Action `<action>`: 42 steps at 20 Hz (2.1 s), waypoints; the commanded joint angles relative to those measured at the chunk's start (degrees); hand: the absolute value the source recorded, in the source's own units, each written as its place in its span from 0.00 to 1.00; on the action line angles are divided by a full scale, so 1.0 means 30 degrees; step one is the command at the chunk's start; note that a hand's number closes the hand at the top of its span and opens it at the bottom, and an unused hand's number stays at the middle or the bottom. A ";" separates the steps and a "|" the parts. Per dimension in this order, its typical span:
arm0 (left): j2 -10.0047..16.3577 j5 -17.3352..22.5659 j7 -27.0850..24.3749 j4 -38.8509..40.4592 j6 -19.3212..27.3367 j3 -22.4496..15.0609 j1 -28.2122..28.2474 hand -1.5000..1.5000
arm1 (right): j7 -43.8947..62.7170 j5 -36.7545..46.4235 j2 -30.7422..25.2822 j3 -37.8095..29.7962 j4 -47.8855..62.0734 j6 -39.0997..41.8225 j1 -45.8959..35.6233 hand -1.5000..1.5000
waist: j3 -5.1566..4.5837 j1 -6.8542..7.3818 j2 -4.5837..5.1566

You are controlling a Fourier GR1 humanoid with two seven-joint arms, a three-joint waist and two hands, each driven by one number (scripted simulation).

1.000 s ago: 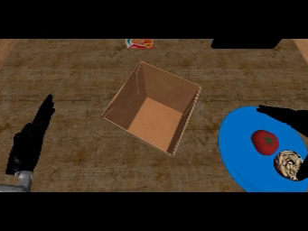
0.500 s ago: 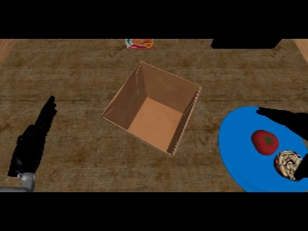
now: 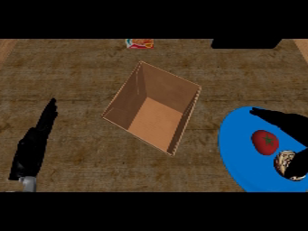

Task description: Pick the tomato from the plate and place it in the cardboard box

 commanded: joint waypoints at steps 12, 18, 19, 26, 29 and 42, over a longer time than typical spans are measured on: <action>-0.1489 -0.1634 0.0746 0.0631 -0.0697 0.0871 -0.1312 0.50 | -0.1593 0.2950 0.1039 -0.0330 0.1874 0.0213 -0.0781 0.00 | 0.0001 -0.0014 0.0008; -0.1370 -0.1085 -0.0937 0.0537 -0.1375 0.1563 0.0479 0.50 | -0.2726 0.3710 0.1759 -0.0290 0.1655 -0.2714 0.0336 1.00 | 0.0003 0.0002 -0.0008; -0.1006 -0.0595 -0.2139 0.2243 -0.1806 0.2249 -0.0588 0.50 | -0.2748 0.4250 0.2019 -0.0312 0.2616 -0.4018 -0.0304 1.00 | 0.0001 0.0000 0.0033; -0.1097 -0.1281 -0.1201 0.1242 -0.1965 0.2133 -0.0355 0.50 | -0.3371 0.4633 0.2459 -0.1066 0.1499 -0.6069 0.0303 1.00 | -0.0001 -0.0041 0.0000; -0.1515 -0.1526 0.0210 0.0579 -0.1760 0.1603 -0.1142 0.50 | -0.3818 0.5666 0.2072 -0.1422 0.4819 -0.7436 -0.2915 1.00 | 0.0011 0.0135 0.0050; -0.1438 -0.1708 -0.0348 0.0002 -0.2165 0.2197 -0.0013 0.50 | -0.4123 0.4859 0.1946 -0.3265 0.4845 -0.7930 -0.5691 1.00 | -0.0003 -0.0005 -0.0018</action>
